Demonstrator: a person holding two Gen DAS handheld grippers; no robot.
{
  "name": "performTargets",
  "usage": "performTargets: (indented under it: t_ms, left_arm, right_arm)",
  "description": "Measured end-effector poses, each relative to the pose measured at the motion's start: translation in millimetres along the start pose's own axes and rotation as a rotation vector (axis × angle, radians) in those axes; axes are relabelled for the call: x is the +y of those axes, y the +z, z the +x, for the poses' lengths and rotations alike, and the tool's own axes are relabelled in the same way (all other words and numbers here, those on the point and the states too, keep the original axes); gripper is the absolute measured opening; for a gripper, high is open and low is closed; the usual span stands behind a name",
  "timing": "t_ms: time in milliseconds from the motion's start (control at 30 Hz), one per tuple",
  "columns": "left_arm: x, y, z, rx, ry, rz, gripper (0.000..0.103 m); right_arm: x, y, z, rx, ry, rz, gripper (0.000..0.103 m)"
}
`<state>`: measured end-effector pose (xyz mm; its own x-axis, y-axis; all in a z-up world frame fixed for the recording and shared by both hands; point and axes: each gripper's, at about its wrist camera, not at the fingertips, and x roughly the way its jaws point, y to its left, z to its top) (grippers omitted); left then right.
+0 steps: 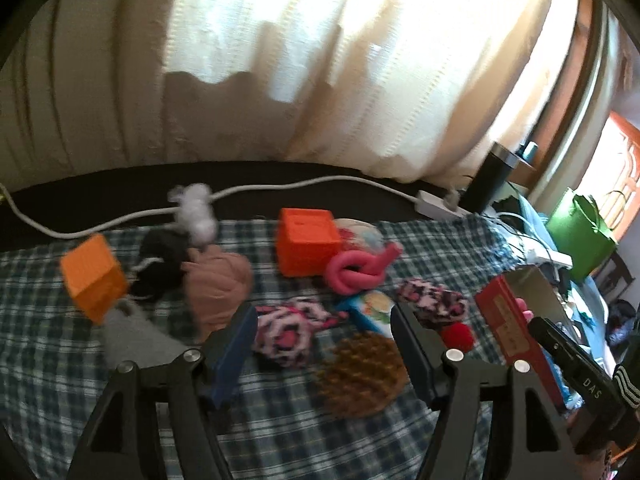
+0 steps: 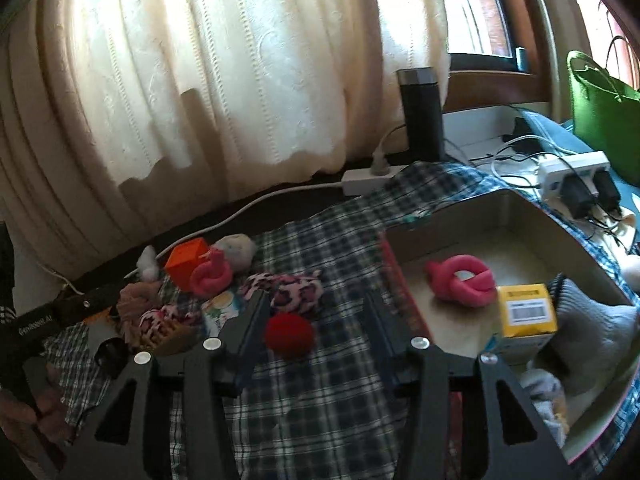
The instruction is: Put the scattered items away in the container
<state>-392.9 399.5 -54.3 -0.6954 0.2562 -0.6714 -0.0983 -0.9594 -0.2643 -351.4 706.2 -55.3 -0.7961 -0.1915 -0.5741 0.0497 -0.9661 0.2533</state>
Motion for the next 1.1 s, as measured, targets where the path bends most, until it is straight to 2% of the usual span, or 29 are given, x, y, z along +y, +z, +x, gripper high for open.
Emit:
performTargets:
  t_ms: [167, 333, 600, 767, 967, 1100]
  left_arm:
    - [40, -11, -7, 0.017, 0.066, -0.068, 0.071]
    - [72, -27, -3, 0.049, 0.100, -0.135, 0.071]
    - [68, -36, 5, 0.055, 0.139, -0.087, 0.071]
    - [77, -38, 7, 0.073, 0.163, -0.139, 0.071]
    - [93, -44, 1, 0.099, 0.121, -0.276, 0.071]
    - [105, -49, 20, 0.204, 0.023, -0.391, 0.071]
  right_arm:
    - [5, -6, 6, 0.020, 0.022, -0.010, 0.053]
    - [8, -9, 9, 0.034, 0.028, -0.012, 0.053]
    - [13, -12, 16, 0.054, 0.029, -0.017, 0.053]
    - [16, -14, 19, 0.060, 0.031, -0.020, 0.053]
    - [15, -16, 23, 0.066, 0.029, -0.012, 0.056]
    - [15, -16, 25, 0.066, 0.031, -0.011, 0.058]
